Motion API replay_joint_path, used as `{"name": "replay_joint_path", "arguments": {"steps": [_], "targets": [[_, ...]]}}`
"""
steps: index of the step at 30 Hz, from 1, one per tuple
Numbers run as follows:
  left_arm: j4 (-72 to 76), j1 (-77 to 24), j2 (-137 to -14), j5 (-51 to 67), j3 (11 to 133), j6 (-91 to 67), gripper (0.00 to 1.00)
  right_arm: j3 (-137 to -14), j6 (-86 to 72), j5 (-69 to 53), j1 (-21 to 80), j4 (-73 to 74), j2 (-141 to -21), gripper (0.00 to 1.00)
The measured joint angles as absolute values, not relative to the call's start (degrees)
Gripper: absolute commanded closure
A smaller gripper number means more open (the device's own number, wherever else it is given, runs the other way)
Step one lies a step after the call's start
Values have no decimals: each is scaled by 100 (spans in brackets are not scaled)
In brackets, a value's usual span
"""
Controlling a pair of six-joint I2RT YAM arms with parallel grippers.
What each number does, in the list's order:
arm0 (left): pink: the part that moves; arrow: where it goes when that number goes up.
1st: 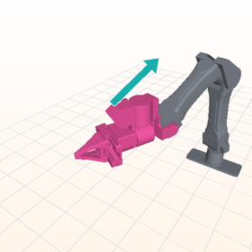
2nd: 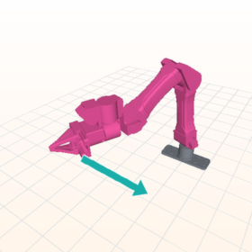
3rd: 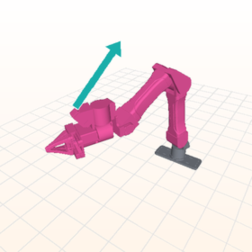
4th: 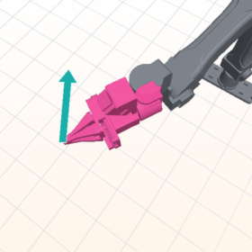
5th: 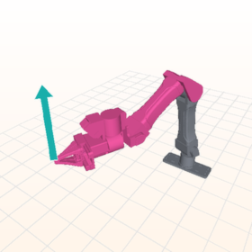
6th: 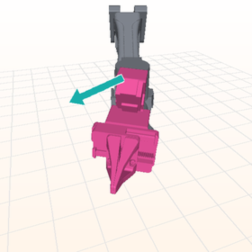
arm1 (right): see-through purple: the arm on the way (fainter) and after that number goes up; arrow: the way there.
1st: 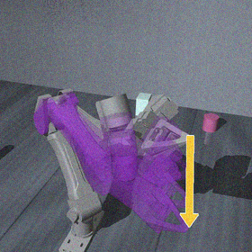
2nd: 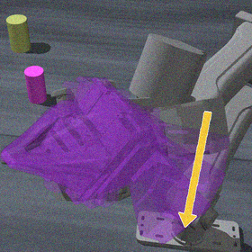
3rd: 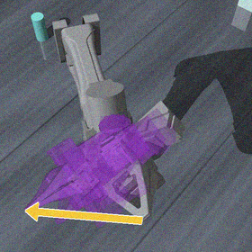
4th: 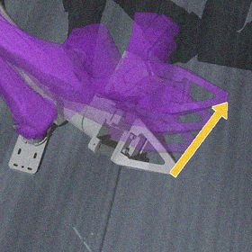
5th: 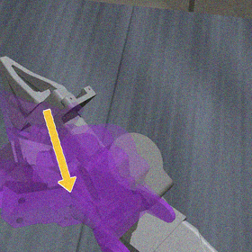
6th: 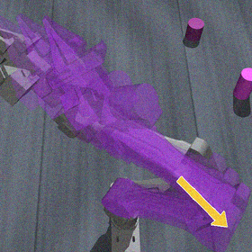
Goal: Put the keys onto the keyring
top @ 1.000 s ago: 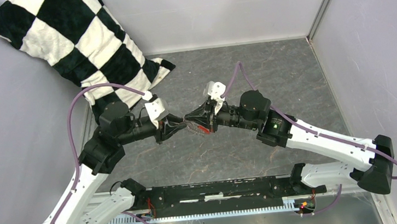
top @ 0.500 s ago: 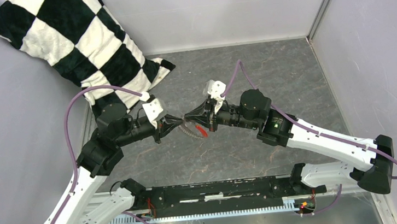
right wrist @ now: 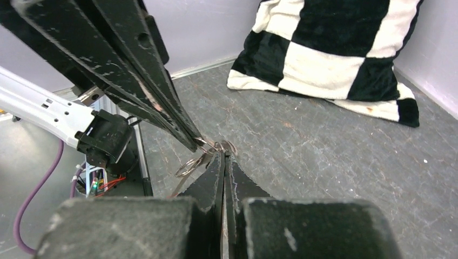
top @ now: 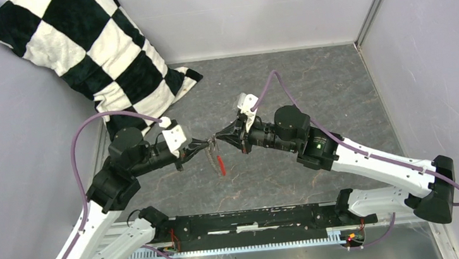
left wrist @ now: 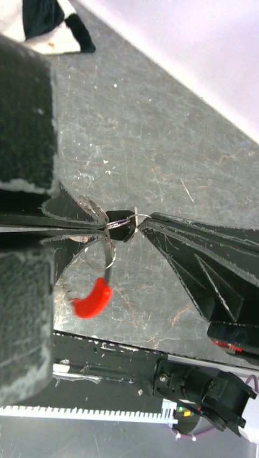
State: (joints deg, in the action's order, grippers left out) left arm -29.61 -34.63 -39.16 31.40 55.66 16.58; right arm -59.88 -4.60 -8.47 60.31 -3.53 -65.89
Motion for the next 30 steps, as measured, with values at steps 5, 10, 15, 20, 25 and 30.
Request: {"name": "replay_joint_path", "arguments": {"steps": [5, 10, 15, 20, 25, 30], "targets": [[-2818, -3463, -3699, 3162, 5459, 1881, 98, -5959, -620, -733, 6073, -322, -6521, 100], [-2720, -3463, -3640, 3208, 5413, 2045, 98, -5922, -725, -722, 6077, -333, -6482, 91], [-2731, -3463, -3621, 3269, 5411, 2126, 98, -5922, -714, -513, 6058, -281, -6469, 56], [-2733, -3463, -3607, 3312, 5408, 2130, 98, -5922, -475, -67, 5988, -71, -6302, 28], [-2694, -3463, -3717, 3186, 5408, 1951, 98, -5918, -226, 71, 5983, 193, -6005, 16], [-2440, -3463, -3929, 2757, 5376, 1498, 98, -5769, -128, 62, 5983, 246, -5782, 2]]}}
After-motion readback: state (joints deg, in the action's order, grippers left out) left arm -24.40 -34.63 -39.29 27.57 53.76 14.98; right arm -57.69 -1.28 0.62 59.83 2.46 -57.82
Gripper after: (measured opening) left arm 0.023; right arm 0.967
